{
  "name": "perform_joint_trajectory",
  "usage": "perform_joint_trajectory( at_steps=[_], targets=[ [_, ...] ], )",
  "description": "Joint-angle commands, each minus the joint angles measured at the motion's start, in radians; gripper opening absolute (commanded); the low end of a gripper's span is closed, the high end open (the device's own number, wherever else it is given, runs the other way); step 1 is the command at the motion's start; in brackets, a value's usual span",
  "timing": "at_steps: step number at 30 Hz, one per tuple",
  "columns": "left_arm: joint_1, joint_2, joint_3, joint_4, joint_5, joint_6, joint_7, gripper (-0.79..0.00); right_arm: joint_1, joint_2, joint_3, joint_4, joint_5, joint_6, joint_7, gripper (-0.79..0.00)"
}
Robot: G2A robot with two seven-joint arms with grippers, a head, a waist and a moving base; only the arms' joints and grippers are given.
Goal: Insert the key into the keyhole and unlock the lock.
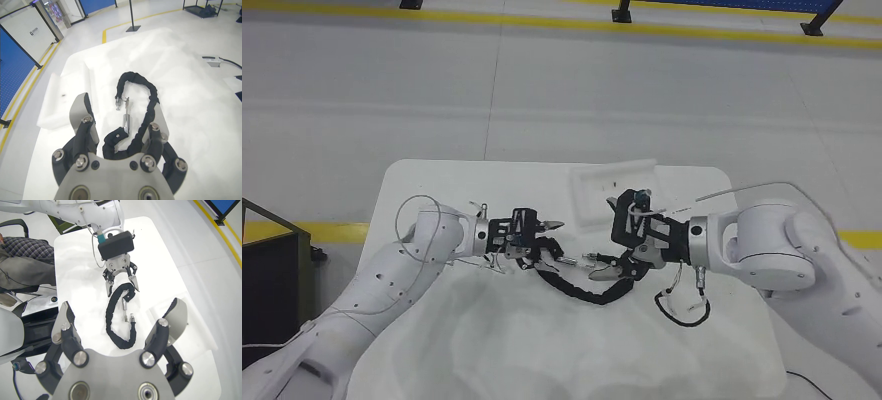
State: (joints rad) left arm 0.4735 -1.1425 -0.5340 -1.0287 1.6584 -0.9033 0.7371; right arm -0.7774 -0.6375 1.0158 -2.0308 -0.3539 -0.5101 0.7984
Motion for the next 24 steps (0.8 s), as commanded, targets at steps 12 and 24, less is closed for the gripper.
perform_joint_trajectory(
  at_steps=[12,24],
  targets=[
    [-0.195,0.031,-0.069,0.013,-0.004,-0.109,0.071,0.0,0.199,-0.068,-0.054,0.342,-0.032,-0.264,-0.227,0.0],
    [-0.507,0.057,0.18,0.081,-0.276,-0.109,0.071,0.0,0.481,-0.133,-0.162,0.609,0.111,-0.473,-0.092,0.0]
  ],
)
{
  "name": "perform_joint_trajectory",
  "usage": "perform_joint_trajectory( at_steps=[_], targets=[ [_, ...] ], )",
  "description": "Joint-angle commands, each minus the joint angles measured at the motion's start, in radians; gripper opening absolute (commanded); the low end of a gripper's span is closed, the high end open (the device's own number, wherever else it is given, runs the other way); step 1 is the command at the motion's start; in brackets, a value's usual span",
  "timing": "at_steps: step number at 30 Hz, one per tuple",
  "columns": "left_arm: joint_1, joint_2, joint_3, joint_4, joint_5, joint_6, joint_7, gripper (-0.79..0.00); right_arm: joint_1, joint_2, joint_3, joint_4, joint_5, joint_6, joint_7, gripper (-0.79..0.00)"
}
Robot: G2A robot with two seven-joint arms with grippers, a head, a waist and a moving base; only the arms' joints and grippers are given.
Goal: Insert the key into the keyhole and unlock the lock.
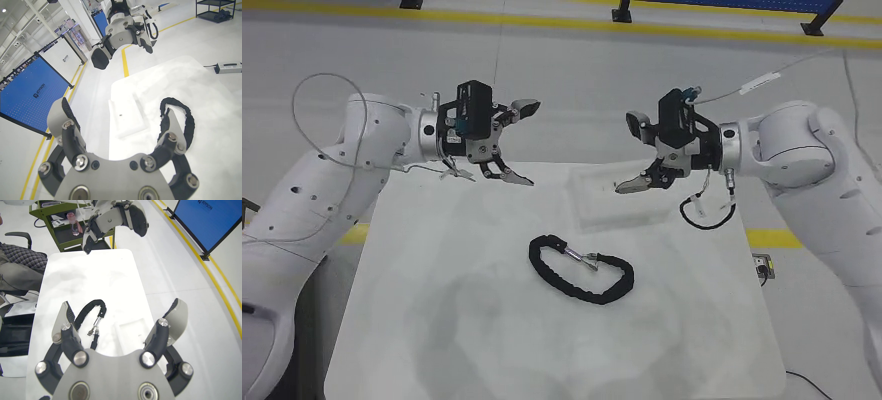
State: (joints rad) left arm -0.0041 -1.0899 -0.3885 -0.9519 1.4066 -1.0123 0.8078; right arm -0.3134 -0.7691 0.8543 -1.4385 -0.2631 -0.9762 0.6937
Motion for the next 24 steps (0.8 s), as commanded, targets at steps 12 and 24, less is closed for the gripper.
perform_joint_trajectory(
  at_steps=[12,24],
  targets=[
    [-0.197,0.034,0.218,0.013,-0.263,0.0,-0.057,0.0,0.099,0.007,0.008,0.088,0.182,-0.036,0.102,0.0],
    [-0.211,0.04,0.219,-0.002,-0.328,0.0,-0.077,-0.001,0.098,0.012,0.026,0.099,0.195,-0.036,0.088,0.0]
  ],
)
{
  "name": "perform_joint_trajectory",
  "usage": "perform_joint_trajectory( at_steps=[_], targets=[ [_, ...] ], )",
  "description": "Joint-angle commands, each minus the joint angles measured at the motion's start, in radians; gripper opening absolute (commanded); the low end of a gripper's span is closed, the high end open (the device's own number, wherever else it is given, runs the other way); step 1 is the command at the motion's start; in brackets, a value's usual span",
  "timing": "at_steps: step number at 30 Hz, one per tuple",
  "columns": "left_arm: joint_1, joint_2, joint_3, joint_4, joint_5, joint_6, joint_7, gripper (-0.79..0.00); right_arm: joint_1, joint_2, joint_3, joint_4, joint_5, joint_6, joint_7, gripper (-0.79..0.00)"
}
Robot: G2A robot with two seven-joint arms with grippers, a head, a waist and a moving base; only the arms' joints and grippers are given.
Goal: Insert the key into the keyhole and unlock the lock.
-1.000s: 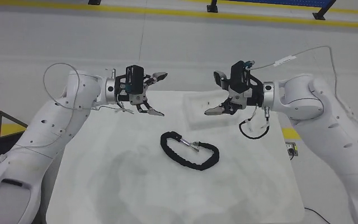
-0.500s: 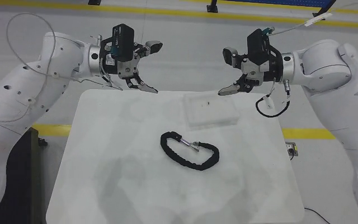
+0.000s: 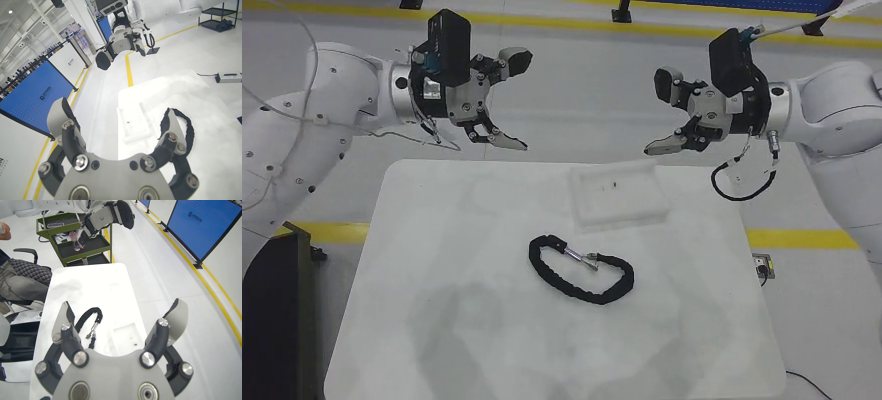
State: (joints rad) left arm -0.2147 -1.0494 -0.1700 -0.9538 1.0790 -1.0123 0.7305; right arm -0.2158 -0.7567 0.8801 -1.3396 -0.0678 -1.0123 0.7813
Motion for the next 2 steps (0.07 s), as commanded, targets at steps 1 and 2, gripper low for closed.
perform_joint_trajectory(
  at_steps=[1,2],
  targets=[
    [0.0,0.0,0.0,0.0,0.0,0.0,0.0,-0.001,0.0,0.0,0.0,0.0,0.0,0.0,0.0,0.0],
    [0.0,0.0,0.0,0.0,0.0,0.0,0.0,-0.001,0.0,0.0,0.0,0.0,0.0,0.0,0.0,0.0]
  ],
)
